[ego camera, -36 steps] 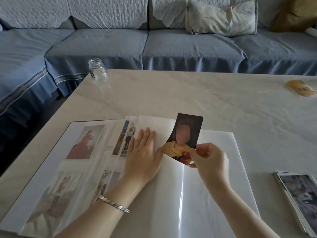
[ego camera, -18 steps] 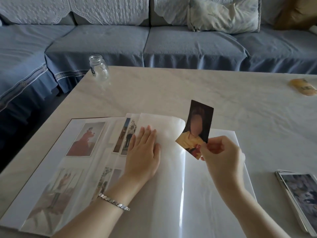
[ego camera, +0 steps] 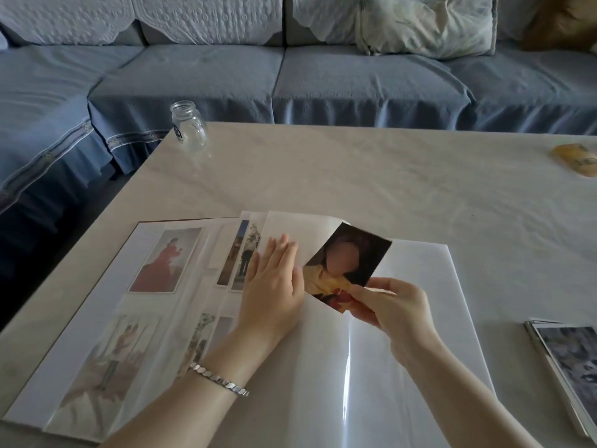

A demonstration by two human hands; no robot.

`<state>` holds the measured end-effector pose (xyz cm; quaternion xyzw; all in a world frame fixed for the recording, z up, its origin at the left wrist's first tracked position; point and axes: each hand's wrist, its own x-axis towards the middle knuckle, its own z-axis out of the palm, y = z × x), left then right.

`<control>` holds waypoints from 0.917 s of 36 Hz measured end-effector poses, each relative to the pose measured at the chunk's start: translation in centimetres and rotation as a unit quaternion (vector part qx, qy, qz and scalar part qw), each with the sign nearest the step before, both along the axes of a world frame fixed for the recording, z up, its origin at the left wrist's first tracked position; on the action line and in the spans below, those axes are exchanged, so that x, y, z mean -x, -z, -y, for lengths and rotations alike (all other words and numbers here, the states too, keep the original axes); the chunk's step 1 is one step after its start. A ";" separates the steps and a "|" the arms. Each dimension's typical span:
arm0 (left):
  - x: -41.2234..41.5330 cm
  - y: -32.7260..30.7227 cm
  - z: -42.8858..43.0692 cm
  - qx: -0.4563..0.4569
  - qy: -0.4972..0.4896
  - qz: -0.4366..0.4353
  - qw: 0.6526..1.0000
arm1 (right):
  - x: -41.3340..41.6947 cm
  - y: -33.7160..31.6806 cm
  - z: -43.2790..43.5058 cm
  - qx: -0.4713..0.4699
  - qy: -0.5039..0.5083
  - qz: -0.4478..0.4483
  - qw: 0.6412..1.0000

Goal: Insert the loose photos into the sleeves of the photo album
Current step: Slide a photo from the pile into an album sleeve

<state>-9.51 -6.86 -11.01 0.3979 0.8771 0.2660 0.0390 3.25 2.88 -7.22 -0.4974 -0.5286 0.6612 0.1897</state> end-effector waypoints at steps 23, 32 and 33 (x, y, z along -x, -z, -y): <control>0.1 -0.2 0.1 0.017 -0.024 0.043 0.999 | 1.3 0.4 -2.1 -0.136 -0.132 0.064 0.980; 0.1 -0.5 0.1 0.040 -0.023 0.033 0.998 | 1.0 -0.7 -1.8 -0.201 -0.128 0.112 0.965; 0.0 -0.5 0.1 0.039 -0.023 0.034 0.998 | 0.9 -0.8 -1.7 -0.204 -0.126 0.111 0.964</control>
